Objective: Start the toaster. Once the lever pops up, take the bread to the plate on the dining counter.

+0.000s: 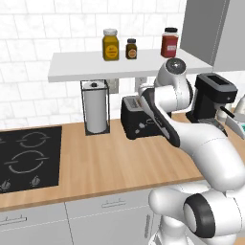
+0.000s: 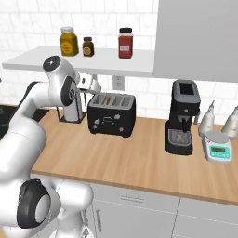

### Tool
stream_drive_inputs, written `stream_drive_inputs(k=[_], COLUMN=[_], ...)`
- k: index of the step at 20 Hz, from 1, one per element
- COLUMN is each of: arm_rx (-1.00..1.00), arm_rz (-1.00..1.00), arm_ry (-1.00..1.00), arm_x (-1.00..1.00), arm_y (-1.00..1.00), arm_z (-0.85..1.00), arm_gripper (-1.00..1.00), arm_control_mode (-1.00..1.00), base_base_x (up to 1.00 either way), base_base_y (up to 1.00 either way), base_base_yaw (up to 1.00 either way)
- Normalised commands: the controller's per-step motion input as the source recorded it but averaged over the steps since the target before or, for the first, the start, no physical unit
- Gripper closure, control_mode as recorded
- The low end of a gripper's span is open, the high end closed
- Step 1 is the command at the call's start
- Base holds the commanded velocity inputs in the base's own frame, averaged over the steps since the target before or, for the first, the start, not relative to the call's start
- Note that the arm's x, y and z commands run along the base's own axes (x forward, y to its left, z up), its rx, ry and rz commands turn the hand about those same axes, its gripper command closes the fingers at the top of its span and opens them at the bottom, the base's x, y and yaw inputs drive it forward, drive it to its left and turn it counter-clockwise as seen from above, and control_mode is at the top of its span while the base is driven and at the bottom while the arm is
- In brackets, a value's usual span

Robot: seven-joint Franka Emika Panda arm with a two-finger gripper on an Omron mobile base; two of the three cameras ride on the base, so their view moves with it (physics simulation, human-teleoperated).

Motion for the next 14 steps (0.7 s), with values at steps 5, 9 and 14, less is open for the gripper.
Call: stream_drive_inputs(k=[5,9,14], arm_rx=[0.00,0.00,0.00], arm_rz=[0.00,0.00,0.00], arm_ry=[0.00,0.00,0.00], arm_x=[0.00,0.00,0.00], arm_y=[0.00,0.00,0.00], arm_z=[0.00,0.00,0.00], arm_gripper=[-1.00,-1.00,-1.00], arm_control_mode=[-1.00,-1.00,-1.00], base_base_x=[0.00,0.00,0.00], base_base_y=[0.00,0.00,0.00], base_base_yaw=[0.00,0.00,0.00])
